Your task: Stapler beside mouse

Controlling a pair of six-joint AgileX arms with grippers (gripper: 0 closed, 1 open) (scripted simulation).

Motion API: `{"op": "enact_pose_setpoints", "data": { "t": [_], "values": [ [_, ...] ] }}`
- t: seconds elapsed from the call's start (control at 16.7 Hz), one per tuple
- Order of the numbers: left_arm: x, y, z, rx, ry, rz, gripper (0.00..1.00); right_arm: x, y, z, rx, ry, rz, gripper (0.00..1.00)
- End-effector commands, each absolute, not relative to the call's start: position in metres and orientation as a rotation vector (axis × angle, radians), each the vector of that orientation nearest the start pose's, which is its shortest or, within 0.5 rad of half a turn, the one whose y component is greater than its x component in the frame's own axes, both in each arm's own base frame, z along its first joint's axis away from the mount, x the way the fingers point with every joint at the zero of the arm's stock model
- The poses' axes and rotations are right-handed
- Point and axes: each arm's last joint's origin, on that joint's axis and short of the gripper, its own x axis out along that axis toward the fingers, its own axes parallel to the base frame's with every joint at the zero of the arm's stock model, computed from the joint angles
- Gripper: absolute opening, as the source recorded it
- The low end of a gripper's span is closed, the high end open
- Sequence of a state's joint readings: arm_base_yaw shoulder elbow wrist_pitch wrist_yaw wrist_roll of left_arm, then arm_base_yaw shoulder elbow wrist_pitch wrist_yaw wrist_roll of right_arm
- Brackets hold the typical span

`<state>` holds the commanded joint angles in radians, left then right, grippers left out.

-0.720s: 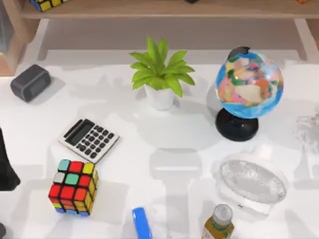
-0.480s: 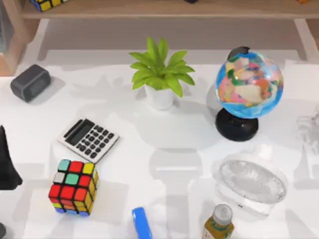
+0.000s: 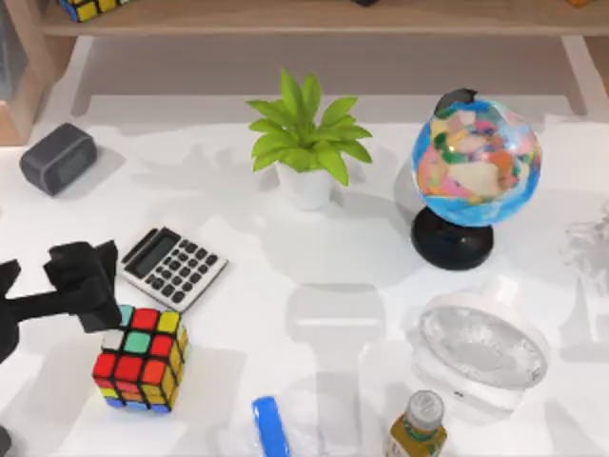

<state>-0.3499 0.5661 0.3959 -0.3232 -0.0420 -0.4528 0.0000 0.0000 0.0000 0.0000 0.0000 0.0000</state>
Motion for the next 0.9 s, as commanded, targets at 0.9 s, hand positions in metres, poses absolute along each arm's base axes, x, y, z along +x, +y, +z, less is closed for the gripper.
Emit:
{"op": "enact_pose_setpoints", "data": {
  "t": [0.9],
  "values": [
    [0.159,-0.244,0.158,-0.227,1.544,0.224,1.00,0.106,-0.001,0.160,0.000,0.000,0.000,1.00]
  ]
}}
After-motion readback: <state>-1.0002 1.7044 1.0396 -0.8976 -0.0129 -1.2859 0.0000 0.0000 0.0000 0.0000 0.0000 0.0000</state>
